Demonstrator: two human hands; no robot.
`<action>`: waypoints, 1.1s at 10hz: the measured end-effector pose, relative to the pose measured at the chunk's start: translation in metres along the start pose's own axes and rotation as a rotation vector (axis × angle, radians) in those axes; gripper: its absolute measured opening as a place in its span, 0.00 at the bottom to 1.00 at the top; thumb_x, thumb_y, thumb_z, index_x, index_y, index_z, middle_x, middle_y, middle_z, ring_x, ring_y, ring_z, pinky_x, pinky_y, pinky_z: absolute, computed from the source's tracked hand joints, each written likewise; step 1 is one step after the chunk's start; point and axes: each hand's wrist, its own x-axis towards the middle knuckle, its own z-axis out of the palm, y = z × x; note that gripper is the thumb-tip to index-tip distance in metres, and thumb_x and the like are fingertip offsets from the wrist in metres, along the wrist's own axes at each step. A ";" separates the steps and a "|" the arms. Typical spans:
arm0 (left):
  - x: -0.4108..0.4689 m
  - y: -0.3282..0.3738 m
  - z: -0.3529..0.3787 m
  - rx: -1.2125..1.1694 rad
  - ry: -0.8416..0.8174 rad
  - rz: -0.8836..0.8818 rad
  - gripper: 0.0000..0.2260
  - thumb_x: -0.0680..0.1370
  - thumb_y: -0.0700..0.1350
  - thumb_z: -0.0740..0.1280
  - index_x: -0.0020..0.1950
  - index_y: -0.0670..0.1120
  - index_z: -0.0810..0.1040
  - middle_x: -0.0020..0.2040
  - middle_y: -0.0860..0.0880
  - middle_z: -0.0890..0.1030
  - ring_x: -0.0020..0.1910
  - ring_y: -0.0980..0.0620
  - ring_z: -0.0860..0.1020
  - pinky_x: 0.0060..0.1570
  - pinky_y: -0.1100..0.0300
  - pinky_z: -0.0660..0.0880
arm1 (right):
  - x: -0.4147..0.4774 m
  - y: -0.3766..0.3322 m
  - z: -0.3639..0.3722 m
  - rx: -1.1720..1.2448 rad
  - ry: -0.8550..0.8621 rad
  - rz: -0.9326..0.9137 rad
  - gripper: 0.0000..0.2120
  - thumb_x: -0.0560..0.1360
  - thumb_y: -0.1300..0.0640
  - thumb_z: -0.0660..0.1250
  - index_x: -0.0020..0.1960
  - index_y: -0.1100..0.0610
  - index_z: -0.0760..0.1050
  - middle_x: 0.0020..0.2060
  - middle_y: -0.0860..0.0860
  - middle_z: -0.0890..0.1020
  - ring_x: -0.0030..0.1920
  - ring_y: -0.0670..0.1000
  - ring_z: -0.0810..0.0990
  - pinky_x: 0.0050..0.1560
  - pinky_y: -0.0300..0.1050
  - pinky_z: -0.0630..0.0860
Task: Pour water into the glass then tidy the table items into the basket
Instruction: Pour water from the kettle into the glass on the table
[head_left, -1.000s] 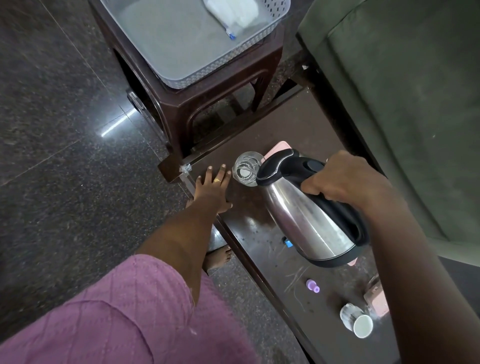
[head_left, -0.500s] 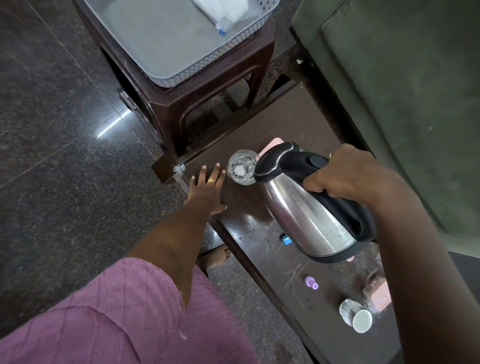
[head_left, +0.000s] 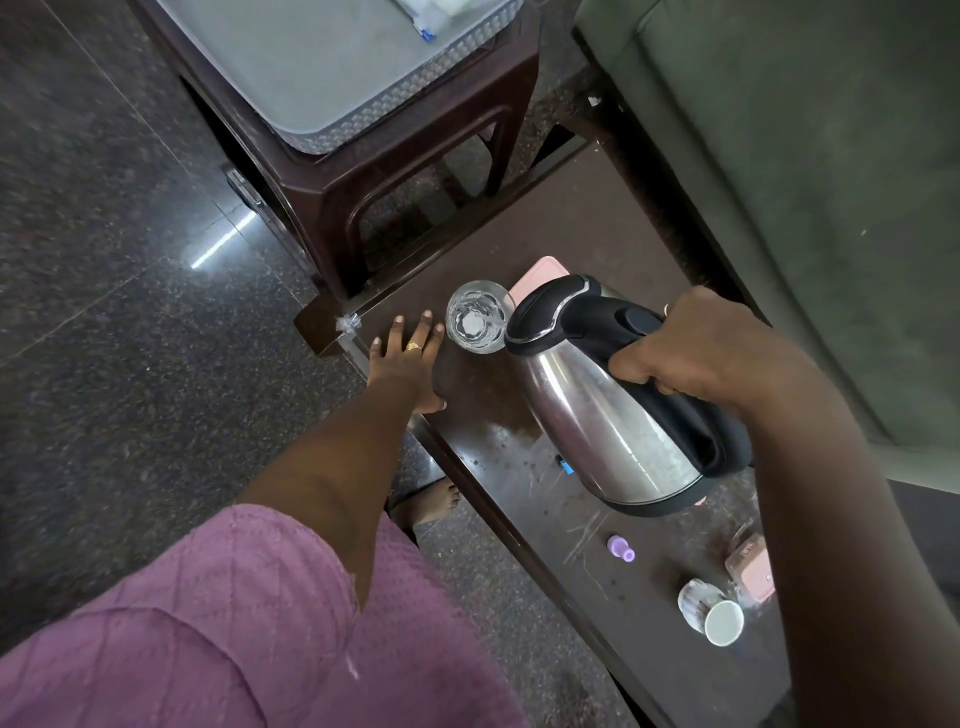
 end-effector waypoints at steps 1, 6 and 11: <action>0.000 0.000 -0.001 0.001 -0.009 -0.001 0.50 0.69 0.60 0.71 0.76 0.51 0.38 0.77 0.52 0.34 0.76 0.41 0.38 0.74 0.41 0.48 | 0.000 0.000 0.001 -0.019 0.000 -0.007 0.06 0.62 0.59 0.68 0.33 0.59 0.71 0.29 0.54 0.75 0.25 0.53 0.69 0.28 0.38 0.64; 0.000 0.000 0.001 0.009 0.004 -0.005 0.50 0.69 0.60 0.71 0.76 0.51 0.39 0.77 0.52 0.35 0.76 0.41 0.39 0.74 0.41 0.48 | -0.002 0.001 0.002 -0.042 -0.002 -0.029 0.05 0.62 0.59 0.68 0.31 0.58 0.72 0.23 0.52 0.75 0.24 0.52 0.71 0.28 0.38 0.64; 0.001 -0.002 -0.001 -0.027 0.000 0.017 0.50 0.68 0.59 0.72 0.76 0.52 0.40 0.77 0.52 0.36 0.76 0.41 0.39 0.73 0.41 0.48 | -0.002 -0.002 0.003 -0.046 -0.013 -0.022 0.09 0.60 0.61 0.67 0.23 0.57 0.69 0.13 0.48 0.68 0.20 0.51 0.66 0.27 0.36 0.63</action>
